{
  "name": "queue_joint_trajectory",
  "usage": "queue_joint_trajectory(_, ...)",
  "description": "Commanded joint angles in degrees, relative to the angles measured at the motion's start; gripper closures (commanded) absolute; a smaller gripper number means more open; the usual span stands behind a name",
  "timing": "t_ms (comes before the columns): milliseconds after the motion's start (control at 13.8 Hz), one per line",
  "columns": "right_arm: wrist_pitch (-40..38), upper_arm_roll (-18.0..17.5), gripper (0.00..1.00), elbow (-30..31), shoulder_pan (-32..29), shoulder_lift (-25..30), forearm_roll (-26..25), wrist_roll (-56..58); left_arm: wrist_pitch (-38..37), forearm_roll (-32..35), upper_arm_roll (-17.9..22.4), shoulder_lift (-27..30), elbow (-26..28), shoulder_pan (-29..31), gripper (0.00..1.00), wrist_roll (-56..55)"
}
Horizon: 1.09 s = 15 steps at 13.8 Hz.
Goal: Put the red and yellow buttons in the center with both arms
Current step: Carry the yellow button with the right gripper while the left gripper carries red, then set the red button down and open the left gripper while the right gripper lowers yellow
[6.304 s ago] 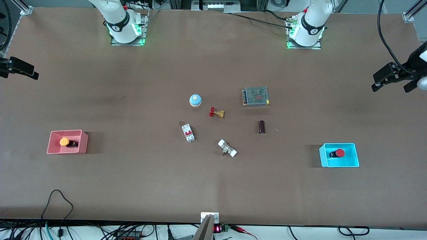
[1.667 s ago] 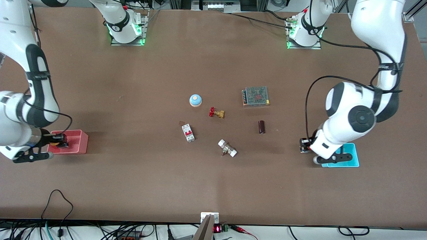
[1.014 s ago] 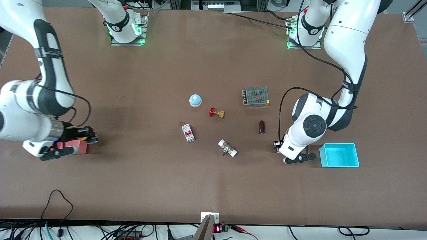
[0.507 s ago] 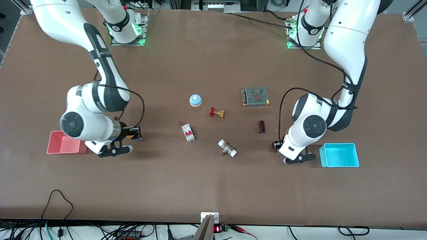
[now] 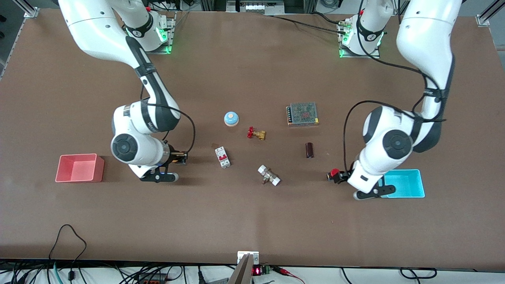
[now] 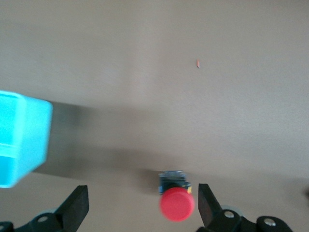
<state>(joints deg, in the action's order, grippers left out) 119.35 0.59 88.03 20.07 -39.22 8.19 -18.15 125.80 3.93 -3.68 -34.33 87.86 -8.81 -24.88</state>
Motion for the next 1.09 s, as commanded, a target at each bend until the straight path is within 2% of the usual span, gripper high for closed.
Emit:
queue_joint_trajectory(0,2.64,0.81,0.64,0.48,0.93,-1.46,0.07,-2.24,-4.33,0.81,-0.19,5.4,1.0,2.74,0.0,5.78)
queue_joint_trajectory(290,2.82,1.08,0.64,0.48,1.46,-3.05,-1.07,-2.59,-10.65,0.81,-0.19,10.93,1.0,6.51,0.0,14.57)
queue_joint_trajectory(362,2.82,1.08,0.62,0.48,1.46,-3.23,-1.51,-2.59,-12.58,0.81,-0.19,12.52,1.08,7.22,0.0,17.03)
queue_joint_trajectory(435,2.82,1.08,0.36,0.39,1.55,-3.49,-1.69,-2.59,-13.99,0.81,-0.19,13.92,1.17,7.84,0.0,18.79)
queue_joint_trajectory(507,2.82,0.99,0.0,0.3,1.64,-3.49,-1.69,-2.59,-15.4,0.81,-0.28,15.42,1.35,8.8,0.0,20.29)
queue_joint_trajectory(725,2.56,1.08,0.0,-0.75,2.34,-2.79,-1.69,-4.6,-20.93,0.55,-0.45,20.43,1.52,9.78,0.0,24.43)
queue_joint_trajectory(1014,0.72,1.77,0.0,-2.68,2.52,1.85,-1.78,-6.99,-22.44,0.46,-0.8,25.35,3.62,9.78,0.0,24.87)
